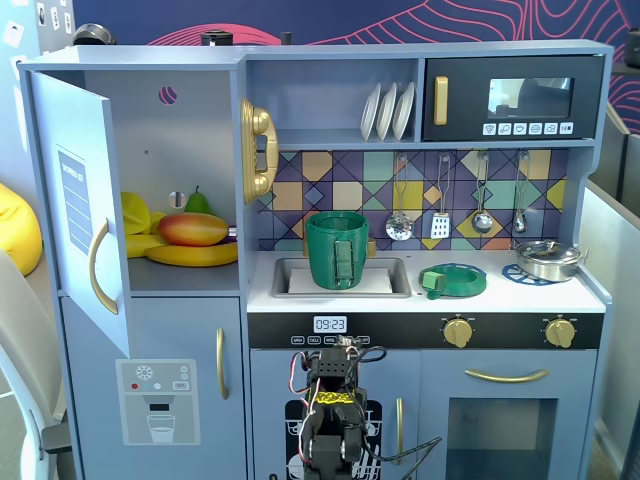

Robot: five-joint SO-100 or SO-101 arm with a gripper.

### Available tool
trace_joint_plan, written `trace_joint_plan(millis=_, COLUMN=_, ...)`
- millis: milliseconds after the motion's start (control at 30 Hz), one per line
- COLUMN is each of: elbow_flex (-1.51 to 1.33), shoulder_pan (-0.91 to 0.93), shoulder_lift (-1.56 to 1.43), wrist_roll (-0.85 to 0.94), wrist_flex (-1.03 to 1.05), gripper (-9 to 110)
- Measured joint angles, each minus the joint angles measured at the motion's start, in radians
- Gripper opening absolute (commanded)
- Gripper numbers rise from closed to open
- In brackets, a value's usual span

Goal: Pick up the green pineapple from the left cabinet and place it in the green recipient

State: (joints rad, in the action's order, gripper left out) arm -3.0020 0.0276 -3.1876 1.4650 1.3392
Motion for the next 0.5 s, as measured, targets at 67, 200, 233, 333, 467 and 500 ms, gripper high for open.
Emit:
trace_joint_plan(millis=67, elbow_flex=0.0, shoulder_pan=-0.015, shoulder_lift=0.0, wrist_roll=0.0, wrist_flex=0.003, gripper=15)
trace_joint_plan(millis=200, elbow_flex=0.0, shoulder_pan=-0.018, shoulder_lift=0.0, wrist_roll=-0.009, wrist_flex=0.003, gripper=14)
trace_joint_plan(millis=233, elbow_flex=0.0, shoulder_pan=-0.017, shoulder_lift=0.0, wrist_roll=-0.011, wrist_flex=0.003, gripper=14)
trace_joint_plan(millis=333, elbow_flex=0.0, shoulder_pan=-0.015, shoulder_lift=0.0, wrist_roll=0.008, wrist_flex=0.003, gripper=14)
trace_joint_plan(millis=467, elbow_flex=0.0, shoulder_pan=-0.015, shoulder_lift=0.0, wrist_roll=0.038, wrist_flex=0.005, gripper=14)
trace_joint_plan(millis=500, elbow_flex=0.0, shoulder_pan=-0.015, shoulder_lift=0.0, wrist_roll=0.04, wrist_flex=0.005, gripper=14)
